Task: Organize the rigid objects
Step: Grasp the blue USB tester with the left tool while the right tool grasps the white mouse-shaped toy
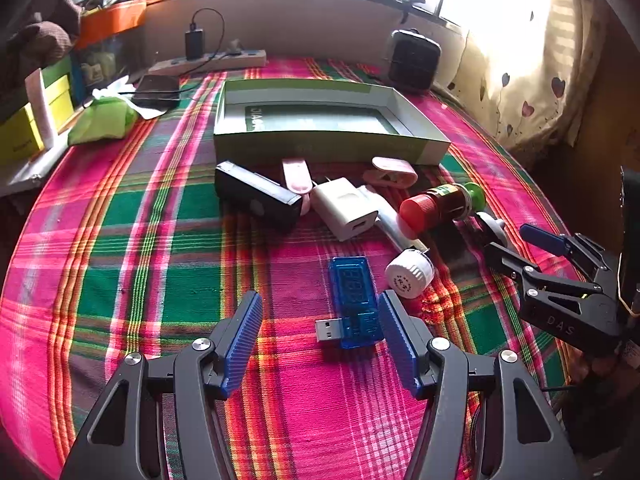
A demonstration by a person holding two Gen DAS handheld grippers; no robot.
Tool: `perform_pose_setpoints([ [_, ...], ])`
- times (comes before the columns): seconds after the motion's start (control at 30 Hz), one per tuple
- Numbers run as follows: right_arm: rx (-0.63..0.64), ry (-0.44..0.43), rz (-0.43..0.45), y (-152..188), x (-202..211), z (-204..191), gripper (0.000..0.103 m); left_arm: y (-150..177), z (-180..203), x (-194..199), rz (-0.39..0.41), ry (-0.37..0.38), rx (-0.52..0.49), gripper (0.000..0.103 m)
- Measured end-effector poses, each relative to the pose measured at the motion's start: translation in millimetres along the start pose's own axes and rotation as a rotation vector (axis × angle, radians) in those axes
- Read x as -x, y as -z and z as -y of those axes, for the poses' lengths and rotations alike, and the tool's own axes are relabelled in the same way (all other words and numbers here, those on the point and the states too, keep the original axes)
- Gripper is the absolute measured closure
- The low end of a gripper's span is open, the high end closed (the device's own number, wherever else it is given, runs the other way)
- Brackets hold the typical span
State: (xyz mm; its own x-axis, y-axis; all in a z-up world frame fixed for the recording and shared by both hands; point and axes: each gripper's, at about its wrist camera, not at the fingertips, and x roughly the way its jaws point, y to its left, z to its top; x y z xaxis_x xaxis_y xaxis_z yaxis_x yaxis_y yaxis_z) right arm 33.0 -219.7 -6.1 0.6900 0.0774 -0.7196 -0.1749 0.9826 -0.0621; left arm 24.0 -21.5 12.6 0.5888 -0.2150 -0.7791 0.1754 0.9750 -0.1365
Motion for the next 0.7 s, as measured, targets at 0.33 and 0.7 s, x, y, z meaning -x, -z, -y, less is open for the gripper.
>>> perform_pose_setpoints([
  [0.33,-0.006,-0.034,-0.048,-8,-17,3,0.051,-11,14,-15,-0.023,0.017,-0.057,0.044],
  [0.7,-0.012,-0.056,-0.054,-11,-20,3,0.071,-10,16,-21,-0.037,0.013,-0.067,0.073],
])
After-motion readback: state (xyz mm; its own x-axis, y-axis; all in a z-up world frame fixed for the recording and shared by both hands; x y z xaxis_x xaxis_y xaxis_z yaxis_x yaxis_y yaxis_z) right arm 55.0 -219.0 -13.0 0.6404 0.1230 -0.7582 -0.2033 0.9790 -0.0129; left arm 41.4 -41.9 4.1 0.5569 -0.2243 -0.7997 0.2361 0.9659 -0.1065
